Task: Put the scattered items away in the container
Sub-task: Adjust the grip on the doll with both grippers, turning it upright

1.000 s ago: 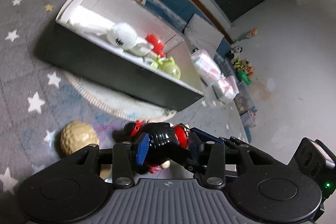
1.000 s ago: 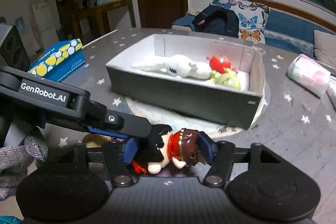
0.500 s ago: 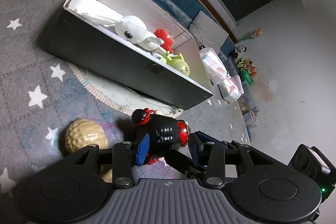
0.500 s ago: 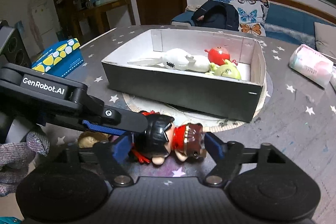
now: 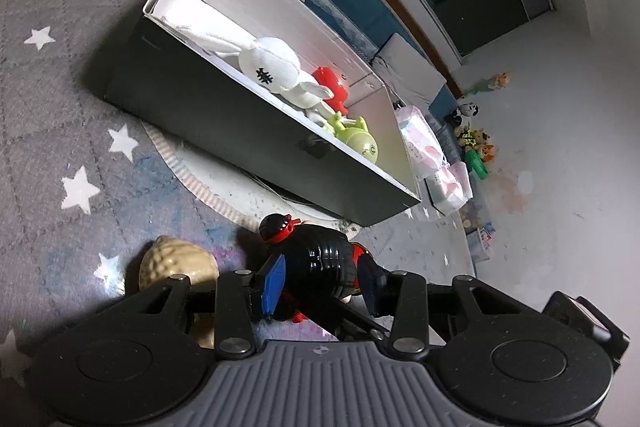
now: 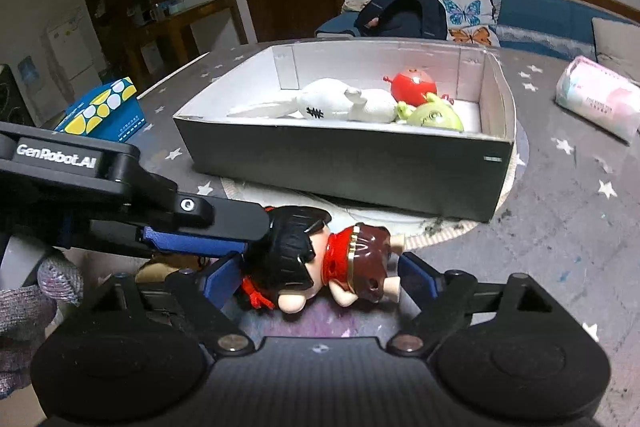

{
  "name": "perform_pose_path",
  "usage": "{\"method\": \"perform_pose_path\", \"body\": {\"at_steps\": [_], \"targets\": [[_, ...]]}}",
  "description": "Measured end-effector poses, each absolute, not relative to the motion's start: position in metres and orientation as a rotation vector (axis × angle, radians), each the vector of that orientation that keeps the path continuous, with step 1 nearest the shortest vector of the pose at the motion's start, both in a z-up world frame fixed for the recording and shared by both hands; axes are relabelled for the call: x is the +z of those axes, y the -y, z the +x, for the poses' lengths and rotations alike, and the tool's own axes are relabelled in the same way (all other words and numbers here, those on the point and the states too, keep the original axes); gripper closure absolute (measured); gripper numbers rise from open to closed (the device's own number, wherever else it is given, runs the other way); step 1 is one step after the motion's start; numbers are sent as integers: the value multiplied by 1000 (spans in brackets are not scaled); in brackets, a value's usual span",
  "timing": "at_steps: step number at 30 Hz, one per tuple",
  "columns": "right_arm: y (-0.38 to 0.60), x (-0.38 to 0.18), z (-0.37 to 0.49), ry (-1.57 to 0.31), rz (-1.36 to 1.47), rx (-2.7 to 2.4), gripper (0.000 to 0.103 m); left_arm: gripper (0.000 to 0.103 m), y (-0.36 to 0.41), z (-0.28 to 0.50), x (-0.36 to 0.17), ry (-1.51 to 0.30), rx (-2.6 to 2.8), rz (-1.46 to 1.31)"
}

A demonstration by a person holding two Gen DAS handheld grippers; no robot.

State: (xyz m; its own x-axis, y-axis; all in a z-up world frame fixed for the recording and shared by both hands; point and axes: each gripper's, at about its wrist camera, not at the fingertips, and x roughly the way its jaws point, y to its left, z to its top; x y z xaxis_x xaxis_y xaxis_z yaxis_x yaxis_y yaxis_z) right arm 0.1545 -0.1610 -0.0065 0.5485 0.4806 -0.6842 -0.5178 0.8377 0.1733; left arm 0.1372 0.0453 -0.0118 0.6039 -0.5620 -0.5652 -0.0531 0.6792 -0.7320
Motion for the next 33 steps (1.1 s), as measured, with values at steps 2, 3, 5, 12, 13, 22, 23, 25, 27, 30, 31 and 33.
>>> {"method": "perform_pose_path", "body": {"at_steps": [2, 3, 5, 12, 13, 22, 23, 25, 27, 30, 31, 33], "targets": [[160, -6, 155, -793, -61, 600, 16, 61, -45, 140, -12, -890, -334, -783], [160, -5, 155, -793, -66, 602, 16, 61, -44, 141, -11, -891, -335, -780], [160, -6, 157, -796, -68, 602, 17, 61, -43, 143, -10, -891, -329, -771], [159, -6, 164, -808, -42, 604, 16, 61, -42, 150, -11, -897, -323, -736], [159, -5, 165, -811, -34, 603, 16, 61, -42, 150, -11, -897, -322, -733], [145, -6, 170, -824, -54, 556, 11, 60, -37, 152, -11, -899, -315, -708], [145, -7, 171, -822, -54, 549, 13, 60, -37, 152, -11, -902, -318, -706], [146, -6, 171, -820, -60, 549, 14, 60, -37, 153, -11, -907, -322, -708], [146, -6, 169, -818, -73, 554, 14, 60, -38, 153, -12, -914, -329, -716], [148, -5, 166, -812, -80, 557, 14, 58, -38, 152, -11, -917, -340, -721], [148, -5, 165, -810, -79, 557, 14, 58, -37, 151, -11, -916, -344, -717], [150, -3, 162, -800, -81, 557, 15, 57, -34, 149, -10, -913, -348, -708]]}}
